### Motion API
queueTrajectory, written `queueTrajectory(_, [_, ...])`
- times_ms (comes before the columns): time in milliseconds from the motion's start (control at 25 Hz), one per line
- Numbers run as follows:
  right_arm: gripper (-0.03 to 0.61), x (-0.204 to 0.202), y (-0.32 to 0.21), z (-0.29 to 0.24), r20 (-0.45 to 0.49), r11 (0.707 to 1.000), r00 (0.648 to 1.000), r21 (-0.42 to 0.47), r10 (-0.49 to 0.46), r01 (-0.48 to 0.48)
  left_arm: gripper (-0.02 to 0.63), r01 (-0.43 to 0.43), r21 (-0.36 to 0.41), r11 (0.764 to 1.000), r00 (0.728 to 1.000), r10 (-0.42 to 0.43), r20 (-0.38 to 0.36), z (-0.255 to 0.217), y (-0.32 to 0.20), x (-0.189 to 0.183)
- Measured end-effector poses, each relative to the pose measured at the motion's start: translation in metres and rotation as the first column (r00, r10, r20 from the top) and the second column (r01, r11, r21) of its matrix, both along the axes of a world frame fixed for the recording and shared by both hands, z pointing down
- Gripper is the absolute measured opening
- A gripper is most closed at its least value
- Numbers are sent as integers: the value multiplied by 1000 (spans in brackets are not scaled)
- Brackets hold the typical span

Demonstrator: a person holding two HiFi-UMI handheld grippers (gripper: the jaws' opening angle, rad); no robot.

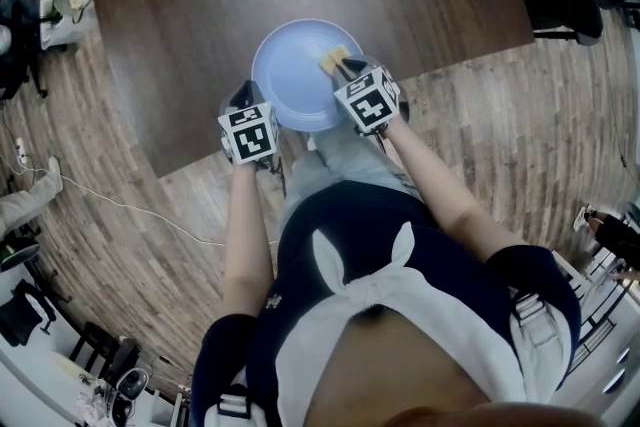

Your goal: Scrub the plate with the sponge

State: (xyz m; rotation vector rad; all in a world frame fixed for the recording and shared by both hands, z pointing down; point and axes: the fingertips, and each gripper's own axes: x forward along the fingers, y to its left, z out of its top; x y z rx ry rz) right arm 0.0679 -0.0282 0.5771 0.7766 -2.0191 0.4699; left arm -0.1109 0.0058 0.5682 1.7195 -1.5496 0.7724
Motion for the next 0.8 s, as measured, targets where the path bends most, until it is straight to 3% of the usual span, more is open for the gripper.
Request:
queueTrajectory(160, [63, -4, -3, -23, 84, 997, 996, 70, 29, -35, -2, 14, 51, 999, 1000, -15, 3, -17, 2, -5])
queueTrajectory(320, [55, -11, 5, -50, 181, 991, 983, 136, -7, -18, -2, -5, 129, 992, 1000, 6, -7, -39, 6, 2])
queueTrajectory(440, [0, -17, 11, -69, 236, 983, 971, 184, -41, -3, -2, -32, 194, 980, 999, 38, -29, -61, 6, 16])
queueTrajectory(640, [0, -28, 33, -104, 348, 986, 937, 168, -44, -16, -2, -91, 308, 947, 994, 107, -38, -102, 9, 44])
queueTrajectory(800, [-2, -29, 49, -123, 423, 992, 906, 124, -26, -29, -2, -127, 349, 928, 990, 142, -19, -122, 19, 61])
